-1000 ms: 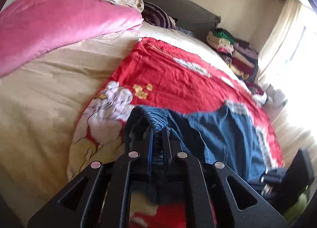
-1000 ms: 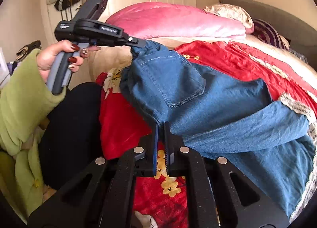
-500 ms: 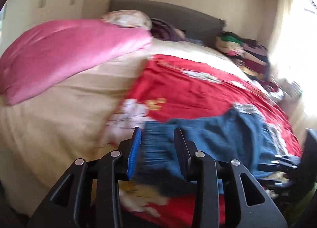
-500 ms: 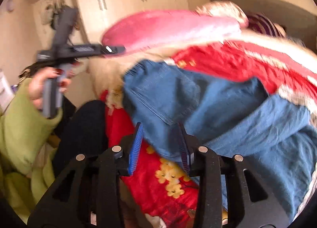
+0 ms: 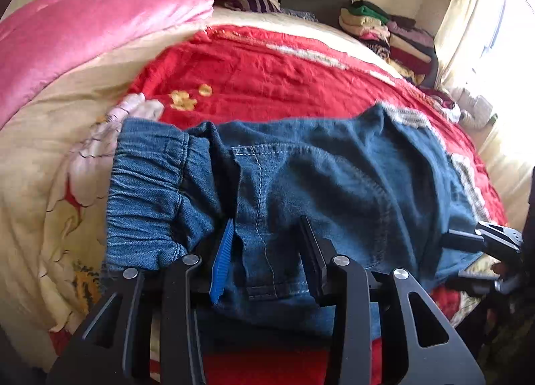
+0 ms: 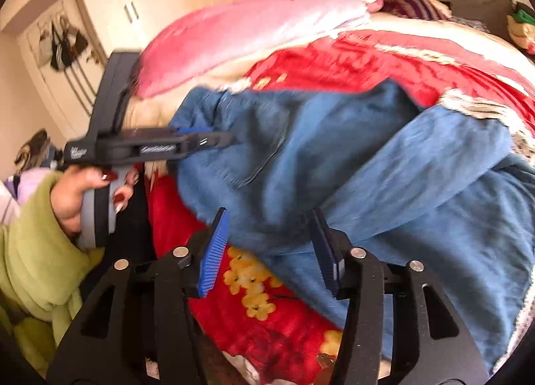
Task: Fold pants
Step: 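Open both grippers and release the folded pants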
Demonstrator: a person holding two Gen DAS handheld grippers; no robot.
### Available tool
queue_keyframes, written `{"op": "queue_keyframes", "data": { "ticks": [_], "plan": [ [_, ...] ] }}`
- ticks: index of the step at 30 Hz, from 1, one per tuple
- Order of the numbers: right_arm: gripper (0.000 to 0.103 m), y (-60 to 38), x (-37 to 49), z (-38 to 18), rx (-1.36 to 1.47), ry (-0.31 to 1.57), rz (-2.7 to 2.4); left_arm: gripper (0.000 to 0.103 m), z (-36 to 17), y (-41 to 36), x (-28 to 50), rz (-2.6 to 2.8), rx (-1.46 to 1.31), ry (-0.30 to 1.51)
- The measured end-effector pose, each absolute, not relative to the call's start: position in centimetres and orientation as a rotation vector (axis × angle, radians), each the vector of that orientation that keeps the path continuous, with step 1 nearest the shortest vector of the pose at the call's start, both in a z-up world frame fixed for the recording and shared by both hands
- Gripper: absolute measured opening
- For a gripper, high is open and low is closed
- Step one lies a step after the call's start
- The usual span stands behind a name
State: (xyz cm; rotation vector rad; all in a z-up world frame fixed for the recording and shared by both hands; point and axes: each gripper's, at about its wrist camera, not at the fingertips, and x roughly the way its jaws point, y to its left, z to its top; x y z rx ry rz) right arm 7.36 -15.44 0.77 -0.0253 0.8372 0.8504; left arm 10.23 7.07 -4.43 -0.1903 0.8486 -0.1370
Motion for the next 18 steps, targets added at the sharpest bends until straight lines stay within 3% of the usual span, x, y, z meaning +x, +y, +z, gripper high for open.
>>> {"op": "queue_keyframes", "data": {
  "ticks": [2, 4, 7, 12, 18],
  "plan": [
    [0.048, -16.7, 8.0, 1.5, 0.01, 0.822, 0.822, 0.057, -2.9, 6.5, 9.6, -0.142, -0.192, 0.808],
    [0.057, -18.3, 8.9, 2.3, 0.03, 0.799, 0.783, 0.06, -0.9, 5.5, 8.7, -0.152, -0.147, 0.76],
    [0.062, -20.4, 11.1, 3.5, 0.046, 0.767, 0.692, 0.069, 1.2, 3.7, 8.3, -0.202, -0.117, 0.73],
    [0.072, -22.6, 16.4, 6.1, -0.009, 0.746, 0.561, 0.07, 1.8, -0.3, 9.7, -0.348, -0.113, 0.745],
    [0.074, -22.0, 23.6, 6.8, -0.08, 0.819, 0.488, 0.071, 0.4, -5.3, 11.8, -0.492, -0.109, 0.803]
  ]
}}
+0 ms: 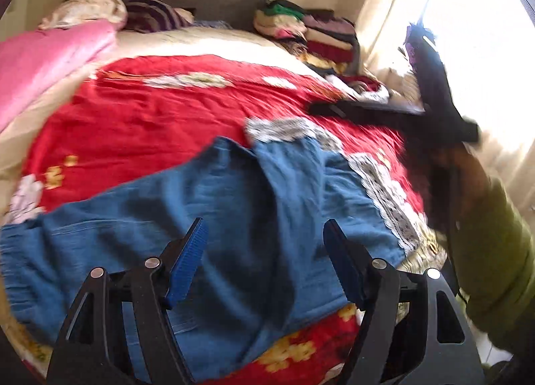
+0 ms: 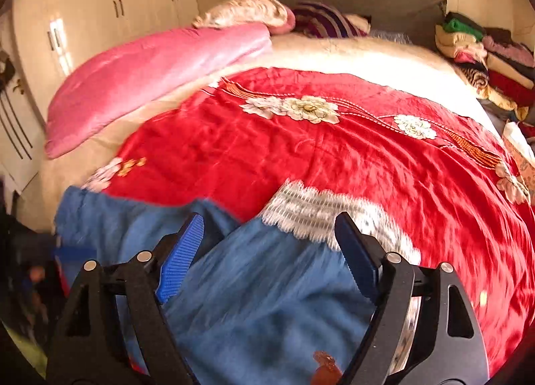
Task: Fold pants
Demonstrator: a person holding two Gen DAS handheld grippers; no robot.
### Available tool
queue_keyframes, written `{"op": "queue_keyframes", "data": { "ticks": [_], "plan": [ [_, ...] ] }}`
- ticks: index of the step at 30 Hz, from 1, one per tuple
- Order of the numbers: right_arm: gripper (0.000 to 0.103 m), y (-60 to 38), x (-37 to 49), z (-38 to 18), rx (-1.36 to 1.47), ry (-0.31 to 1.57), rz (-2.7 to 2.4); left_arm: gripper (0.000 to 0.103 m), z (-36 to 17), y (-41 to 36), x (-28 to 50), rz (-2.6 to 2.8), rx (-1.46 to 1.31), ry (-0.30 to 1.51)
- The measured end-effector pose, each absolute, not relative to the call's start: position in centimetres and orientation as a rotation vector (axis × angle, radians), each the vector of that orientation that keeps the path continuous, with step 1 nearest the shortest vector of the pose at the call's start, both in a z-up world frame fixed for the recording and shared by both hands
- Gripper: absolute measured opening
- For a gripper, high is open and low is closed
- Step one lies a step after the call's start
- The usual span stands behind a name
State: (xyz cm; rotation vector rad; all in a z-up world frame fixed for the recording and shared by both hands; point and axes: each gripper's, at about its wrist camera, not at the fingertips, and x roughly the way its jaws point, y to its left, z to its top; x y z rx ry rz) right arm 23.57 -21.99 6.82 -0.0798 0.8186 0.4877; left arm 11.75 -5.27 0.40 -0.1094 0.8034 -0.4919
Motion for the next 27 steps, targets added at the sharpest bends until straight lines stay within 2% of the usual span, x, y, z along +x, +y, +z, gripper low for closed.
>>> {"op": "queue_keyframes", "data": {
  "ticks": [10, 12, 14, 15, 17, 19, 20, 21, 22, 27],
  "plan": [
    [0.074, -17.6, 31.3, 1.2, -0.157, 1.034, 0.456, 0.067, -3.1, -7.7, 13.6, -0.563, -0.145, 0.882],
    [0.074, -16.8, 32.3, 0.2, -0.173, 1.054, 0.444, 0.06, -3.8, -7.8, 14.2, -0.566, -0.148, 0.899],
    [0.074, -16.2, 33.1, -0.3, -0.184, 1.061, 0.432, 0.058, -4.2, -8.0, 14.5, -0.565, -0.143, 0.906],
    [0.074, -16.0, 33.6, -0.7, -0.196, 1.065, 0.422, 0.053, -4.4, -8.0, 14.7, -0.562, -0.141, 0.909],
    [0.073, -15.9, 34.3, -1.4, -0.211, 1.086, 0.4, 0.05, -4.8, -8.2, 14.9, -0.56, -0.137, 0.916],
    [0.033, -15.8, 34.8, -2.3, -0.224, 1.13, 0.429, 0.048, -4.9, -8.3, 14.9, -0.561, -0.133, 0.915],
    [0.028, -15.9, 34.7, -2.4, -0.238, 1.128, 0.436, 0.048, -4.9, -8.3, 14.9, -0.562, -0.132, 0.914],
    [0.015, -16.2, 34.4, -2.0, -0.236, 1.111, 0.453, 0.048, -4.8, -8.3, 14.9, -0.563, -0.134, 0.911],
    [0.007, -16.6, 34.0, -1.6, -0.23, 1.095, 0.462, 0.048, -4.7, -8.2, 14.8, -0.563, -0.135, 0.908],
    [0.006, -19.7, 30.8, 2.3, -0.181, 0.967, 0.476, 0.049, -4.6, -8.5, 14.7, -0.554, -0.11, 0.895]
  ]
}}
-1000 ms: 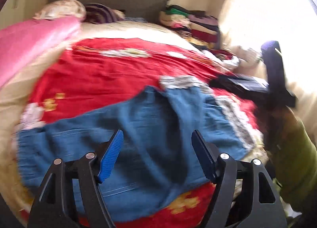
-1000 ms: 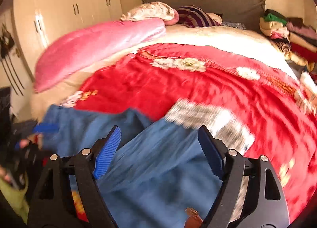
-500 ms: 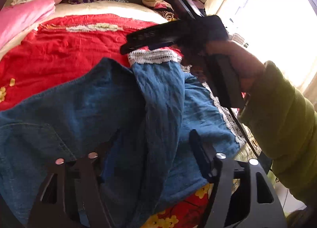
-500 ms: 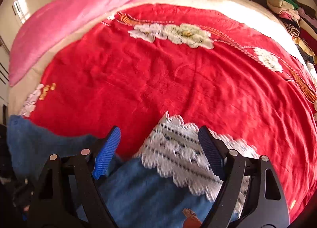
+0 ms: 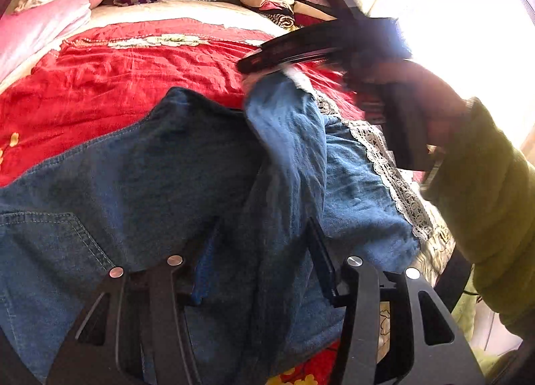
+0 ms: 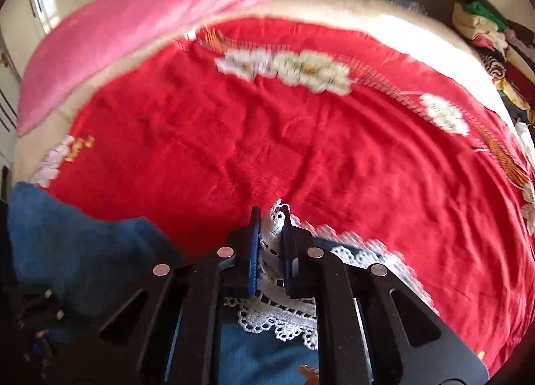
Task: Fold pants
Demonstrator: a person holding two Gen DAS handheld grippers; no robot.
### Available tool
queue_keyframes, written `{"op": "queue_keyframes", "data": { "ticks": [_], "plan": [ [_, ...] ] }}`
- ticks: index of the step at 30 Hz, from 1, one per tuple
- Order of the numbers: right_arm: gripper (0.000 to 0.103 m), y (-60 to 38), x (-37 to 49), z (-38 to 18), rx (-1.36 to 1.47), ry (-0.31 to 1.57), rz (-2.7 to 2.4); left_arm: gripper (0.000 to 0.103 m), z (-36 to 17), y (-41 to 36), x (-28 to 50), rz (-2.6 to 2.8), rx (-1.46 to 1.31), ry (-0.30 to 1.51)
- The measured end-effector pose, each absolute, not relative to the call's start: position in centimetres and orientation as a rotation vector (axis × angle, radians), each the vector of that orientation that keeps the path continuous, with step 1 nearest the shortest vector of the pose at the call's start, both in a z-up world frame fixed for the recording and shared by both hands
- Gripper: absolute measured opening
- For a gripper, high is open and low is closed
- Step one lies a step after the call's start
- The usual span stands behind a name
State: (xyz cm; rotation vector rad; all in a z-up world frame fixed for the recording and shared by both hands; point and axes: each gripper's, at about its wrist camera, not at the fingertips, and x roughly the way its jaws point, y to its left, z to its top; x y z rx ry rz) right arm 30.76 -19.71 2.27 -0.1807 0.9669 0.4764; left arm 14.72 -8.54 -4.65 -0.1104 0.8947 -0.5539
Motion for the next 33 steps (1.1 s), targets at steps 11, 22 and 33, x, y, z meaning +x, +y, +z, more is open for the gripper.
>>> {"op": "queue_keyframes", "data": {
  "ticks": [11, 22, 33],
  "plan": [
    [0.006, -31.2, 22.0, 7.8, 0.129, 0.822, 0.439, 0.004, -2.8, -8.8, 13.2, -0.572, -0.042, 0.821],
    [0.006, -38.2, 10.6, 2.4, 0.291, 0.916, 0.442, 0.003, -2.6, -11.8, 7.7, -0.681, 0.145, 0.811],
    [0.004, -39.0, 8.4, -0.8, 0.321, 0.978, 0.468, 0.003, -4.5, -13.0, 7.2, -0.633, 0.215, 0.877]
  ]
}}
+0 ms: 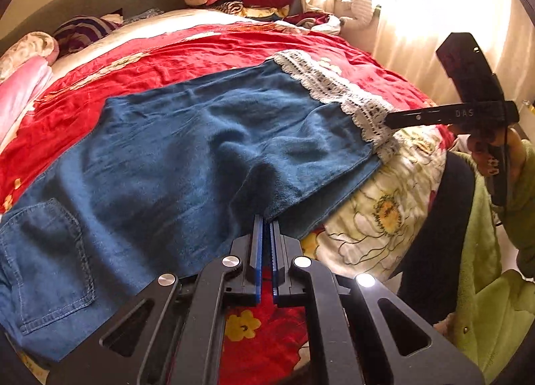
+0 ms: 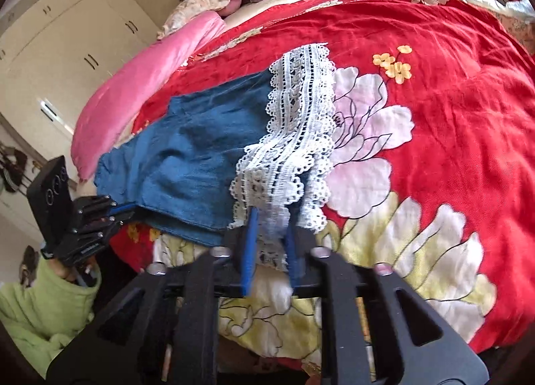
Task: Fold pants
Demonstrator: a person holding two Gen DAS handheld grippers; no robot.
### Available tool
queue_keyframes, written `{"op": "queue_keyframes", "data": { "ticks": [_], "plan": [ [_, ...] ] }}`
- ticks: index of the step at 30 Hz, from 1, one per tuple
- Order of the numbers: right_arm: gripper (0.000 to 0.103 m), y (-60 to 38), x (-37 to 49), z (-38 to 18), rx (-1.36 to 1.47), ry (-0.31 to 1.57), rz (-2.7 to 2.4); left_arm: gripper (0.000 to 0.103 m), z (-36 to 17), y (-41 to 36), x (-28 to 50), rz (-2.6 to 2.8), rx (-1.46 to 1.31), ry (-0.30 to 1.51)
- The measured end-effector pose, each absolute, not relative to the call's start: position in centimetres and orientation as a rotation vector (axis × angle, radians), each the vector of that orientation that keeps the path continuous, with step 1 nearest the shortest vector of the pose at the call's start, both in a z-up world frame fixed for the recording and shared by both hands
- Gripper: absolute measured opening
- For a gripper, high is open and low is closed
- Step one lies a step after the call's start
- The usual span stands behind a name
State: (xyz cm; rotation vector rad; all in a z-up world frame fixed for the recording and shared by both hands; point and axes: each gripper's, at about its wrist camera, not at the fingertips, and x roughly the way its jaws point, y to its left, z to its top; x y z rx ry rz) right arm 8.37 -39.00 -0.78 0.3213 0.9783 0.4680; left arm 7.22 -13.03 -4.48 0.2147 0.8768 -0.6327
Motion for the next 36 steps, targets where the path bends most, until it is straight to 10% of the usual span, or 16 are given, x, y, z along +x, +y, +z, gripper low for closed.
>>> {"op": "queue_keyframes", "data": {
  "ticks": [29, 33, 36],
  "plan": [
    [0.017, -35.4, 7.5, -2.3, 0.077, 1.017, 0.505, 0.019, -6.2, -12.7, 7.7, -0.591, 0.143, 0.957],
    [0.031, -37.2, 7.1, -0.3, 0.132, 0.947, 0.528, 0.02, -4.1, -11.1, 7.7, -0.614, 0.078, 0.908],
    [0.037, -38.4, 6.9, 1.6, 0.148, 0.875, 0.507, 0.043, -3.0, -10.2, 7.6, -0.567, 0.099, 0.87]
  ]
}}
